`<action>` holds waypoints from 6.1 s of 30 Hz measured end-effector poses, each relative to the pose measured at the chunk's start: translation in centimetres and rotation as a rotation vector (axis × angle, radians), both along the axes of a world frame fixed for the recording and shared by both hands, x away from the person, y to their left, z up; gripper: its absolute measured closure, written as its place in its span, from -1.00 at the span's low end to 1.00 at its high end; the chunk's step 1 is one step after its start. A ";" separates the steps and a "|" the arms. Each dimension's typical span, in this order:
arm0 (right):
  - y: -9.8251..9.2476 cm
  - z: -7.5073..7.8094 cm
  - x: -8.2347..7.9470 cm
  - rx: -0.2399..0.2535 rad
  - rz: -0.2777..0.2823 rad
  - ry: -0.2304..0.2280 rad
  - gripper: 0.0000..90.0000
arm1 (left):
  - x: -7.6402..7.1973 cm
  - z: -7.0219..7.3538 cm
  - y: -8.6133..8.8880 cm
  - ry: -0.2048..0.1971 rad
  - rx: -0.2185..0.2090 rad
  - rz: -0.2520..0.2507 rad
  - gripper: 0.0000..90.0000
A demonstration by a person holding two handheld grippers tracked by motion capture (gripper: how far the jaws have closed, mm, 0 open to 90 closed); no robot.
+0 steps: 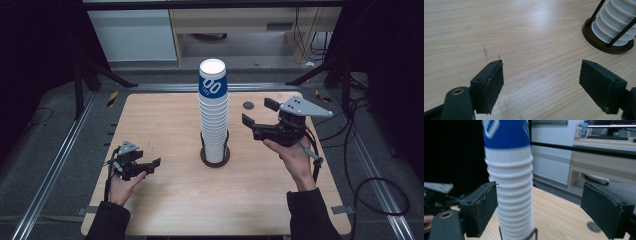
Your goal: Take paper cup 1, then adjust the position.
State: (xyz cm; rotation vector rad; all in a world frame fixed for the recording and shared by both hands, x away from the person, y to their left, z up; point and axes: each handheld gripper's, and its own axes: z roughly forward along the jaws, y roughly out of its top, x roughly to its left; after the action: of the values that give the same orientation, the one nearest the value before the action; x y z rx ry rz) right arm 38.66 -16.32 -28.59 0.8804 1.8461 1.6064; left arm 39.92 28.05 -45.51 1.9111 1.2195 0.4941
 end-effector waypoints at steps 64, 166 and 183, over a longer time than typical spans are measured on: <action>9.8 4.0 6.1 0.017 0.049 -0.022 -0.52 | 0.2 -0.3 -0.3 0.018 0.001 -0.010 -0.54; -3.1 -9.6 -0.4 -0.168 0.233 0.125 -0.49 | -1.3 2.5 -2.7 0.023 0.025 -0.247 -0.51; 0.4 -11.4 -0.8 -0.292 0.379 0.132 -0.49 | -2.4 4.7 -5.6 0.008 0.005 -0.417 -0.49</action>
State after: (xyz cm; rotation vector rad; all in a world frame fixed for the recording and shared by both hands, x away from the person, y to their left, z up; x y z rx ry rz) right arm 37.87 -15.91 -39.98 0.5407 2.3779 1.4565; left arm 37.52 22.42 -40.77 2.0990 0.7898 0.2661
